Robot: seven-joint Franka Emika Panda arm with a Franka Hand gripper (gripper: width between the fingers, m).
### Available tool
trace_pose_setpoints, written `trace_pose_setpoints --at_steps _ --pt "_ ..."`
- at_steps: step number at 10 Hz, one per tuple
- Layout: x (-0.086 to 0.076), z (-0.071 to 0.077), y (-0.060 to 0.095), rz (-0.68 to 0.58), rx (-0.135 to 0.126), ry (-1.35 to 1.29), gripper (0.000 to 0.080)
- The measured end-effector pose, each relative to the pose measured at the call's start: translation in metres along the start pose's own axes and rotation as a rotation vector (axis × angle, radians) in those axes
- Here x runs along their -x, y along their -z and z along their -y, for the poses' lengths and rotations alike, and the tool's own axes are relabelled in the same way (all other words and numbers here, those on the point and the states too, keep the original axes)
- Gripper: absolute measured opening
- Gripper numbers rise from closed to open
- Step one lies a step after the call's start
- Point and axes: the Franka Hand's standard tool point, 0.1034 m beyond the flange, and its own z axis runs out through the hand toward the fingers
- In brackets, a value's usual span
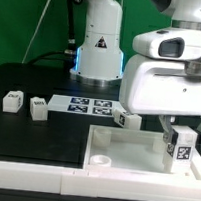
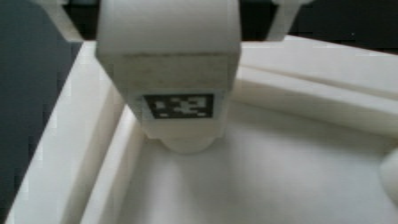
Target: Assemble one leg
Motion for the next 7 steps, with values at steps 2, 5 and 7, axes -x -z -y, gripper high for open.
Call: trace_pose_setpoints --at_steps 2,5,7 --pt "0.0001 -0.0027 -0.0005 0.002 -0.016 -0.329 0.0291" --pt "-0.0001 -0.0057 -0.0006 0.009 -0.031 -0.728 0.0291" --pt "0.0002 -0.0026 -0.0008 0.013 -0.032 -0.963 0.0292"
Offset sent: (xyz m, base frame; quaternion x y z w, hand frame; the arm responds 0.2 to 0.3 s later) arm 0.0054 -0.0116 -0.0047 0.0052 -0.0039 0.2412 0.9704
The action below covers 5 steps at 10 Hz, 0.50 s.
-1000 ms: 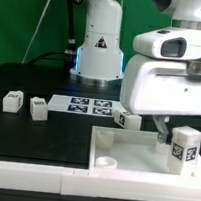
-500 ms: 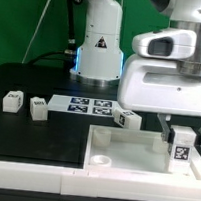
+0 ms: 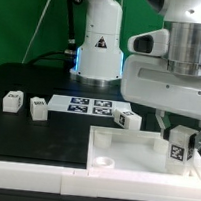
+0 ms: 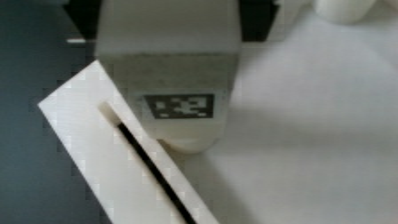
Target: Assemble one leg
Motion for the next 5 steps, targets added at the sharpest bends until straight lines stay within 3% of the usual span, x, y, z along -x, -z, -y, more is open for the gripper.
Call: trace_pose_setpoints --at_steps 3,5 --pt "0.0025 0.0000 0.0000 -0.001 0.010 -0.380 0.0292" --pt "0.0031 -0.0004 0.0000 0.002 0.015 -0.463 0.0298"
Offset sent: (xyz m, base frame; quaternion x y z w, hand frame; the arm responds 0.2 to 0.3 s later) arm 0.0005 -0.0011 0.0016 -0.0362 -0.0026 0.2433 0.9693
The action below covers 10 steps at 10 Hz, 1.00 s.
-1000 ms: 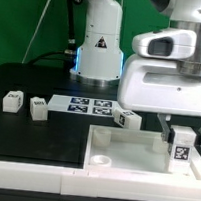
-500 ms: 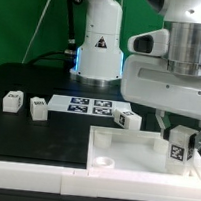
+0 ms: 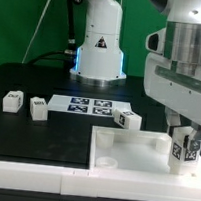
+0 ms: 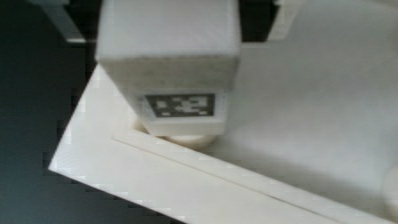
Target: Assemble one leg
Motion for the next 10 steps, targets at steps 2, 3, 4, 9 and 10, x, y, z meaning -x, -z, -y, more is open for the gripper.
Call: trace_pose_setpoints --at_steps 2,3,4,9,10 --pt "0.0001 0.0000 -0.0002 0.000 -0.001 0.080 0.0493" --pt "0.0000 0.0010 -0.0006 -0.004 -0.011 0.129 0.0493" --pt "0.0010 0.0010 -0.0008 -0.006 -0.010 0.277 0.0615" --pt "0.0044 0.0023 -0.0023 -0.014 -0.011 0.980 0.0649" --pt "0.0061 0.0023 -0.0025 -0.013 -0.011 1.089 0.0649"
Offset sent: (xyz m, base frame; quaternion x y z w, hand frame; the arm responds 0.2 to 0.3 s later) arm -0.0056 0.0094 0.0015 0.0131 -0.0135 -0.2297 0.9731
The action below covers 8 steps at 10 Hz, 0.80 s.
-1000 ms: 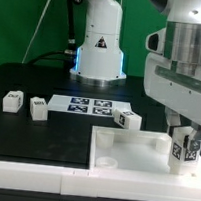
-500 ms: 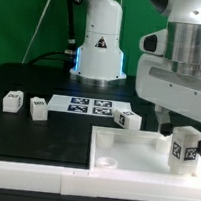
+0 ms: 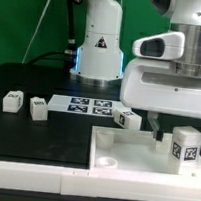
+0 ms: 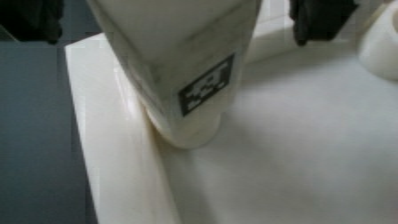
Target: Assemble one leg
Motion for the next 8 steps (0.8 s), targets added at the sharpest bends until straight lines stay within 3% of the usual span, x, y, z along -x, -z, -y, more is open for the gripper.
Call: trace_pose_setpoints --at_steps 4,6,7,8 --pt "-0.0006 0.0004 0.0006 -0.006 0.017 0.257 0.0649" --pt "-0.0007 0.0002 0.0005 -0.006 0.017 0.243 0.0401" --pt "-0.0007 0.0003 0.0006 -0.006 0.017 0.243 0.0401" --pt "-0.0007 0.0003 0.0006 -0.006 0.017 0.236 0.0290"
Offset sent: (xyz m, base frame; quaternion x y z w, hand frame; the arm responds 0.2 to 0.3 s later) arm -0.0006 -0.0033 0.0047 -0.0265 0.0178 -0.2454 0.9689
